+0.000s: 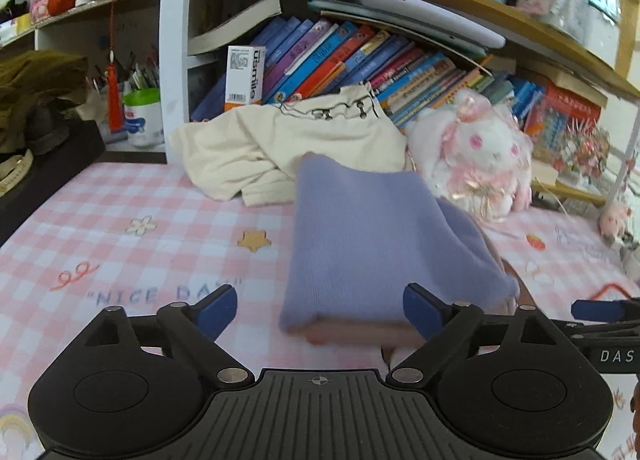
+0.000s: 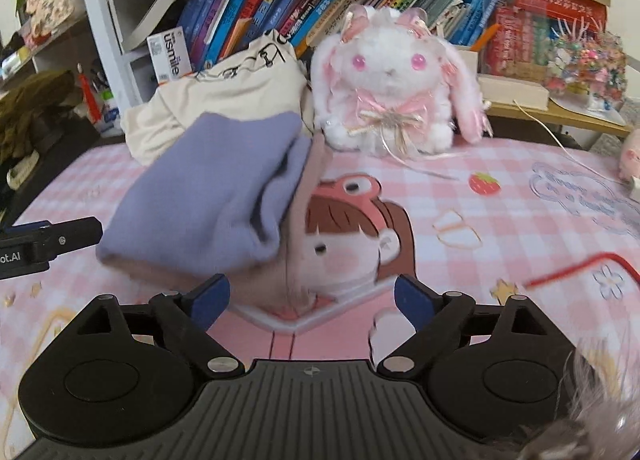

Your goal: Fold clothes

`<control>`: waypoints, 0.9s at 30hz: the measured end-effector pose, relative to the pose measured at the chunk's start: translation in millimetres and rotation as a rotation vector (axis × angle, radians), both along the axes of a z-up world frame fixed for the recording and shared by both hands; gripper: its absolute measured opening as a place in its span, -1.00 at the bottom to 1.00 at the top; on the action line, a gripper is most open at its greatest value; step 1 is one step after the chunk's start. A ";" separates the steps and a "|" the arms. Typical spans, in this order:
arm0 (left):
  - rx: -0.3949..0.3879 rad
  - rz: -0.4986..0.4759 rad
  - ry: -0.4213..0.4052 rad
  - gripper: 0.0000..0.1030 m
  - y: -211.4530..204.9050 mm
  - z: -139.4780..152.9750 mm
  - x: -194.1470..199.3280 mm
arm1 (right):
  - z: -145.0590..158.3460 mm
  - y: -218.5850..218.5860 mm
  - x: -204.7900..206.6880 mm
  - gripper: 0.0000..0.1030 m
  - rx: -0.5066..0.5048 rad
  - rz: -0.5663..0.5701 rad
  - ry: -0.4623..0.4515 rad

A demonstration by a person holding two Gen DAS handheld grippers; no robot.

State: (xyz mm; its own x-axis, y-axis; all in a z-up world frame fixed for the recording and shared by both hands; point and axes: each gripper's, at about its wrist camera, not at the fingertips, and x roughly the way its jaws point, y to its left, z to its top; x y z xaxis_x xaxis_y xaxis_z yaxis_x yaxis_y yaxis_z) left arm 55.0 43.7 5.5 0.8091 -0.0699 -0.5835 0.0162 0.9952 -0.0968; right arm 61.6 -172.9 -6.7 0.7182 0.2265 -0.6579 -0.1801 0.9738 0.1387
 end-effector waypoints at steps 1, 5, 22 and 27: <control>0.006 -0.001 0.006 0.84 -2.2 -0.8 -5.3 | -0.1 -0.5 -5.0 0.74 0.000 -0.004 0.003; 0.017 -0.007 0.026 0.85 -7.3 -2.0 -25.1 | 2.3 -0.3 -28.9 0.85 -0.006 -0.022 -0.003; 0.041 0.051 0.053 0.92 -4.7 -6.2 -66.5 | 2.7 21.8 -83.2 0.97 -0.135 0.025 -0.021; 0.051 0.046 0.062 0.92 -6.1 -7.4 -66.8 | 4.6 21.7 -83.5 1.00 -0.138 0.011 -0.032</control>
